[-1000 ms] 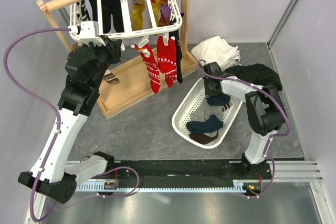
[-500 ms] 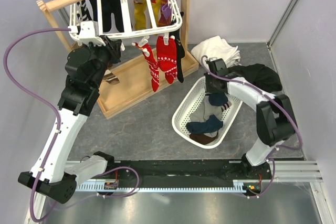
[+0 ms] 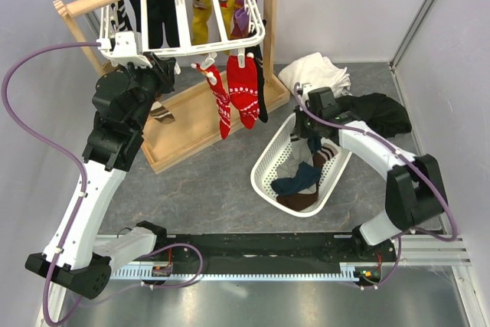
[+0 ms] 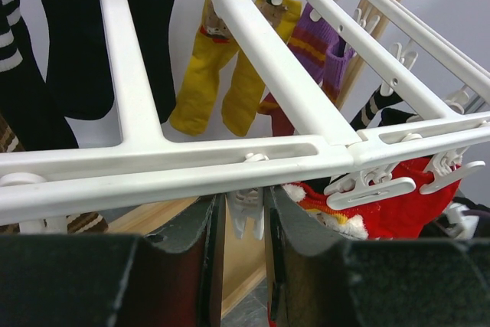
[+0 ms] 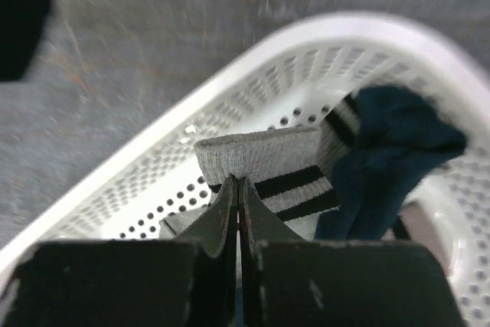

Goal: Clip the socks to the hanger
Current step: Pick up the sock from the bin.

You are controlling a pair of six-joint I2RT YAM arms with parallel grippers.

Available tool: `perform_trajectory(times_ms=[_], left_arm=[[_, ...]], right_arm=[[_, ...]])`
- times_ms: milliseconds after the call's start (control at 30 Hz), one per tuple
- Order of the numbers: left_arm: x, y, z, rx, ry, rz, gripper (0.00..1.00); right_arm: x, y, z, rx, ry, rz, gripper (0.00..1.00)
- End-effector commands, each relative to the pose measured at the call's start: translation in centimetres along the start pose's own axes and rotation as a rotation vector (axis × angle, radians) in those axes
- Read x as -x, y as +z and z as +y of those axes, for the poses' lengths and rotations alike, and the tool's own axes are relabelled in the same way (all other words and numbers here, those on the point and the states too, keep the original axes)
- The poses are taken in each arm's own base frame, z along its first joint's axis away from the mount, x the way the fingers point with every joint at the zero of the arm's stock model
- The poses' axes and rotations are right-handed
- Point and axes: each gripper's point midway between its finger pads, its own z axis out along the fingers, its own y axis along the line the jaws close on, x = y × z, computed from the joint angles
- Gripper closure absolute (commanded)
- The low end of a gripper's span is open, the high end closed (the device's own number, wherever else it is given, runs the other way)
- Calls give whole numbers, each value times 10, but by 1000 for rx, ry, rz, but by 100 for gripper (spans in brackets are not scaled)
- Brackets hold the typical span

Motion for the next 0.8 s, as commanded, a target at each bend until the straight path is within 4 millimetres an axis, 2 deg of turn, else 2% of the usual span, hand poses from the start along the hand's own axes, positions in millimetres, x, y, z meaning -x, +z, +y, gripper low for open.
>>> perform_trajectory(times_ms=[0,167,267,367,533,633,767], left_arm=[[7,-3,3,15,34,-24,98],[5,-2,3,12,35,-18,98],[6,-2,3,13,39,-21,98],[6,-2,4,14,41,-20,98],[6,-2,3,13,41,-18,98],[7,-1,2,10,41,-21,98],[5,-1,3,11,42,-15,98]], right_arm=[[-45,23,0,-17,-2,144,100],[-69,42,-11,-141,-60,215,98],[-72,49,-14,-185,-87,208,93],[-70,53,-16,-207,-93,183,86],[-86,61,-16,-206,-133,225,74],[-100,66,-16,-211,-145,259,70],[-114,70,-18,-216,-155,296,71]])
